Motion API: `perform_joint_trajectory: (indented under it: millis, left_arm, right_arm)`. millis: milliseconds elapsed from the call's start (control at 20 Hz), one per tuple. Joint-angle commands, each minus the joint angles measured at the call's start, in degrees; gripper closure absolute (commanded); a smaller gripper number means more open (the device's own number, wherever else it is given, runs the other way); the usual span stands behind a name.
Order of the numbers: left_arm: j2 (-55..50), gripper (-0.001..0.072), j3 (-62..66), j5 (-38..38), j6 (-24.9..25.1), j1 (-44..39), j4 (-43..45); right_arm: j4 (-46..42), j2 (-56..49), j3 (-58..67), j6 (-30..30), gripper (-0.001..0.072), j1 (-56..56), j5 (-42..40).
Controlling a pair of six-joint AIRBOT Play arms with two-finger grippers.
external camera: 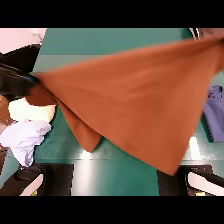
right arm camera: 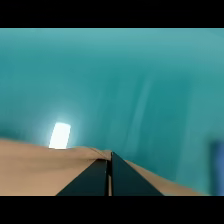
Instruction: Fold the shirts.
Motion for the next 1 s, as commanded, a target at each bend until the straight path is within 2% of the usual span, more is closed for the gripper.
perform_joint_trajectory:
  millis: [0,100,250,450,500,550,600,650,800,950]
  left_arm:
    - [-11.0,0.068,-13.5,7.7,3.6,0.0,-1.3]
    - [-18.7,0.068,-14.0,16.3,7.1,0.0,-0.9]
    - [-27.1,0.068,-9.3,28.1,7.8,0.0,1.9]
    - [-31.9,0.0678,-0.5,33.5,7.7,0.0,1.9]
    - [-32.0,0.0555,0.8,33.6,7.6,0.4,1.8]
    - [-32.0,0.0303,1.8,33.3,6.5,0.9,1.9]
    - [-32.0,0.0241,3.1,31.4,5.2,1.9,1.9]
    - [-32.0,0.0238,4.4,27.7,4.9,3.4,1.8]
    - [-31.8,0.0238,5.9,12.3,4.9,10.6,-1.7]
    - [-31.8,0.0239,-0.3,4.5,5.0,16.4,-6.7]
  right_arm:
    - [-3.6,-13.2,-5.9,0.0,0.0695,6.1,0.8]
    - [-3.6,-20.0,-4.2,0.0,0.0695,7.0,0.5]
    - [-3.0,-26.3,1.6,0.0,0.0695,6.7,1.2]
    - [-3.0,-28.8,8.6,0.0,0.0692,5.9,3.2]
    - [-2.8,-28.8,9.4,0.0,0.0689,5.4,3.3]
    - [-2.4,-28.7,10.0,0.0,0.0648,5.0,3.8]
    - [-2.4,-28.4,10.0,0.0,0.0501,4.2,4.7]
    - [-1.2,-28.1,9.9,0.0,0.0446,3.4,6.4]
    - [10.8,-26.5,8.1,0.0,0.0446,-1.2,11.5]
    - [16.1,-20.5,-2.4,-0.1,0.0446,-4.6,8.4]
